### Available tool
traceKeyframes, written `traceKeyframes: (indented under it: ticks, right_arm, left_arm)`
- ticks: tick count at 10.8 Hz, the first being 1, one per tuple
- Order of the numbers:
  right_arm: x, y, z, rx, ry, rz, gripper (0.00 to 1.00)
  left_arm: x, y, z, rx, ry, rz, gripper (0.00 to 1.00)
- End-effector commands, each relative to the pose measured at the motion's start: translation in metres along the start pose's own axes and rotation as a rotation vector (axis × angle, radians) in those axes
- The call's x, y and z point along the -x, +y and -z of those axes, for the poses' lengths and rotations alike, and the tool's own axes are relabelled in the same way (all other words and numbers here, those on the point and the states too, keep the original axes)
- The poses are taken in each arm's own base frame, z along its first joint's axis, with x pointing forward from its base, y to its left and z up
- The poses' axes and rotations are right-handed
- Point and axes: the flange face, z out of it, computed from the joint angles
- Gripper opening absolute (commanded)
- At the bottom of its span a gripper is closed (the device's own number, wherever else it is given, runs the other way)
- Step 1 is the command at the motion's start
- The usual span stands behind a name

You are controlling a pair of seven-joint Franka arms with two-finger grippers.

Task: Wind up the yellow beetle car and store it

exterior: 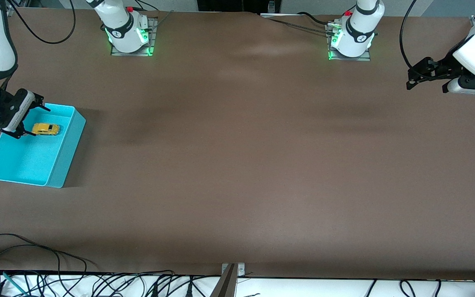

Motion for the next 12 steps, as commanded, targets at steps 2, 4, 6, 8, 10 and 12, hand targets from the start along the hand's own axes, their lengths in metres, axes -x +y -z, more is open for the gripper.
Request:
traceKeyframes:
  ticks: [2, 4, 6, 8, 10, 12]
  right_arm:
    - [-0.05, -0.023, 0.044, -0.009, 0.01, -0.253, 1.0]
    - [-0.082, -0.027, 0.077, -0.011, -0.005, -0.448, 1.0]
    - [-0.119, -0.036, 0.103, 0.016, -0.015, -0.615, 1.0]
    - [-0.148, -0.048, 0.116, 0.045, -0.031, -0.797, 1.0]
    - [-0.176, -0.062, 0.127, 0.089, -0.083, -0.943, 1.0]
    - [-0.187, -0.056, 0.132, 0.102, -0.108, -0.984, 1.0]
  left_arm:
    - [-0.003, 0.001, 0.007, -0.008, -0.004, 0.008, 1.0]
    - [-0.003, 0.001, 0.007, -0.008, -0.005, 0.008, 1.0]
    - [-0.003, 0.0, 0.007, -0.008, -0.005, 0.009, 1.0]
    - [-0.003, 0.001, 0.007, -0.008, -0.005, 0.008, 1.0]
    - [-0.003, 0.002, 0.007, -0.01, -0.005, 0.006, 1.0]
    - [-0.003, 0.002, 0.007, -0.01, -0.005, 0.006, 1.0]
